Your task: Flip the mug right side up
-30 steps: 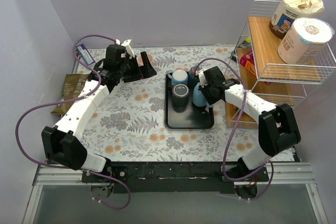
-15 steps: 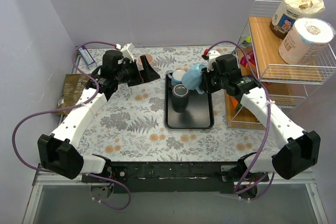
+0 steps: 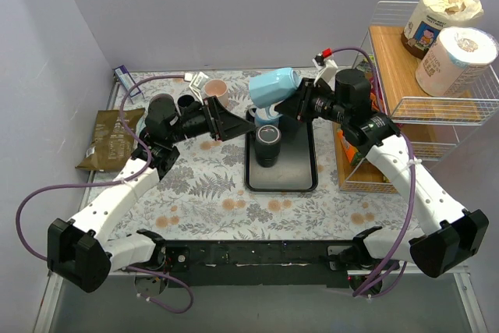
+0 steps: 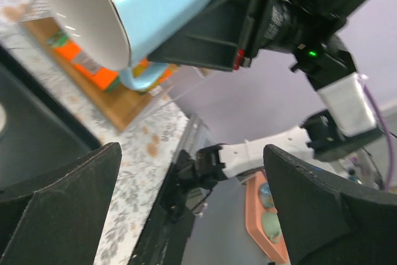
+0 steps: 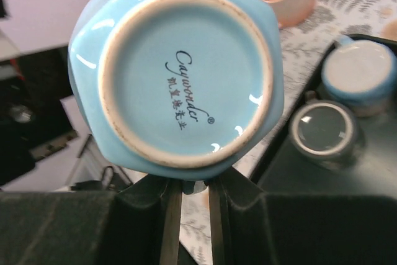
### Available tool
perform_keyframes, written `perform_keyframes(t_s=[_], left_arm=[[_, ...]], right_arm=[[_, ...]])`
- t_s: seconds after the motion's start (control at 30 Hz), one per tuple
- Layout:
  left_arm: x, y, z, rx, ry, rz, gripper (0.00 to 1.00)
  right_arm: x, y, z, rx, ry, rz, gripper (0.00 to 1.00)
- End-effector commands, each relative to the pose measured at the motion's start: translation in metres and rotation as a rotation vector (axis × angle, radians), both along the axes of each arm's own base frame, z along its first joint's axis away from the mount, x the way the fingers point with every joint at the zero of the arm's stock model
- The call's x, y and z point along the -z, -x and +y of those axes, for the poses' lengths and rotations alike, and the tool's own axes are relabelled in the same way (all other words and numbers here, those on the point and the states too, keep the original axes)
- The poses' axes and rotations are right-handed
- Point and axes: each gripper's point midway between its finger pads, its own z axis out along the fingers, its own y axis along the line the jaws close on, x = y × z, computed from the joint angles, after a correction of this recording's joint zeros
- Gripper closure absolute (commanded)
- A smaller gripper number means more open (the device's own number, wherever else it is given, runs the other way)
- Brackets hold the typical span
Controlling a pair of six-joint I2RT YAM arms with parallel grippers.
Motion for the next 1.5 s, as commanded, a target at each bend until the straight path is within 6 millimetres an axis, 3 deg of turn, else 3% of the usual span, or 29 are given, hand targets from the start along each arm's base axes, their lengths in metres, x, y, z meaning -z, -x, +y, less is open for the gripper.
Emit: perform_keyframes(t_s=[0.0, 0.33, 0.53, 0.67, 1.07, 1.47], left_arm=[[-0.039, 0.026, -0.01, 0.085, 0.183, -0.101, 0.02], [-0.053, 0.012, -0.014, 0.011, 0.273, -0.106, 0.07], [-0.053, 0.004, -0.017, -0.002, 0.259, -0.109, 0.1], [-0.058, 0.001, -0.013, -0.041, 0.276, -0.118, 0.17], [-0.066, 0.0, -0.005, -0.076, 0.391, -0.068, 0.55], [-0.058, 0.01, -0.009, -0.012, 0.356, -0.071, 0.53]], right_arm=[[-0.111, 0.027, 0.024, -0.119, -0.363, -0.16, 0.99], [-0.133, 0.048, 0.046, -0.185, -0.502, -0.126, 0.99], [-0.133, 0.058, 0.058, -0.226, -0.537, -0.102, 0.99], [-0.132, 0.06, 0.061, -0.237, -0.541, -0.099, 0.99], [-0.123, 0.056, 0.065, -0.217, -0.533, -0.099, 0.99], [-0.121, 0.053, 0.063, -0.193, -0.524, -0.116, 0.99]])
